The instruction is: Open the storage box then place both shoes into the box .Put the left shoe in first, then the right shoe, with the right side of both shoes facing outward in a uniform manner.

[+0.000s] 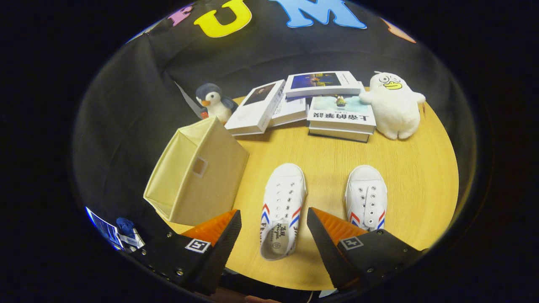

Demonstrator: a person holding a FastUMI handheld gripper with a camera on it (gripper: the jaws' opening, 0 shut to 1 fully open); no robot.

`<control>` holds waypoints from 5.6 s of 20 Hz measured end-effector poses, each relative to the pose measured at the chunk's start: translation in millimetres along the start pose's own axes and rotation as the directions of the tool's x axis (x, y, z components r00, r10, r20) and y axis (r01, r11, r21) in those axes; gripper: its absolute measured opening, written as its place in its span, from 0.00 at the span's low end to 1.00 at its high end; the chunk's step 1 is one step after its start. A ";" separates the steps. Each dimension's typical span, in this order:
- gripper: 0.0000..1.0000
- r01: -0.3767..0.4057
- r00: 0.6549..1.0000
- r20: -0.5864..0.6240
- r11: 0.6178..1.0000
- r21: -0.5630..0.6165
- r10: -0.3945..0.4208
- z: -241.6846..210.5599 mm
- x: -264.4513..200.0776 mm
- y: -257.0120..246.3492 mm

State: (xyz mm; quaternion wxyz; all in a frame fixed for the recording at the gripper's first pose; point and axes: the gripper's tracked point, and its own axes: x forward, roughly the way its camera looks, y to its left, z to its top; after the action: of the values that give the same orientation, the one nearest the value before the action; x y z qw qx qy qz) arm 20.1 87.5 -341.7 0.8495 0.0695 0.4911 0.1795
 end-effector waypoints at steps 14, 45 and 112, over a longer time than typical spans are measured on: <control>0.76 0.134 0.971 -0.184 0.984 -0.118 -0.155 -49.4 82.3 -38.3; 0.00 -0.075 0.992 -0.091 0.986 0.146 0.089 44.8 -40.0 50.5; 0.96 -0.099 0.992 0.095 0.978 0.181 0.083 88.9 -94.2 8.4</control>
State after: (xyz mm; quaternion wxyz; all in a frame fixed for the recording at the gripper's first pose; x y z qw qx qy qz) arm 51.8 65.4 -217.8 0.8507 0.1785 0.4647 0.1686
